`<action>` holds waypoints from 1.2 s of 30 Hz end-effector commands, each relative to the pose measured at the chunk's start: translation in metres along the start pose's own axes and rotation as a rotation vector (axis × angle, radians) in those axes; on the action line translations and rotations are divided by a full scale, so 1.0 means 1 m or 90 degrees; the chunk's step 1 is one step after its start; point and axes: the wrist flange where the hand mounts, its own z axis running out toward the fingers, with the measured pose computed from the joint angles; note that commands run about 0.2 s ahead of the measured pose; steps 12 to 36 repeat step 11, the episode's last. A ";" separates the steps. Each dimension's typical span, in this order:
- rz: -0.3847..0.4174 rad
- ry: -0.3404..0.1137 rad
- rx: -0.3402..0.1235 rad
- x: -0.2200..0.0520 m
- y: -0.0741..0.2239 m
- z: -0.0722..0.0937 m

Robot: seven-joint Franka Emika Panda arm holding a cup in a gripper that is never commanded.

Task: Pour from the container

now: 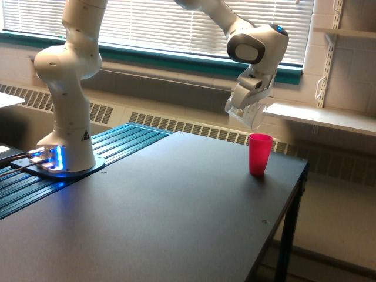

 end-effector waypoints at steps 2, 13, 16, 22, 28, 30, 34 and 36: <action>0.001 0.013 -0.003 -0.005 0.001 0.003; 0.006 0.024 0.004 -0.006 0.003 -0.001; 0.006 0.024 0.004 -0.006 0.003 -0.001; 0.006 0.024 0.004 -0.006 0.003 -0.001; 0.006 0.024 0.004 -0.006 0.003 -0.001; 0.006 0.024 0.004 -0.006 0.003 -0.001; 0.006 0.024 0.004 -0.006 0.003 -0.001; 0.006 0.024 0.004 -0.006 0.003 -0.001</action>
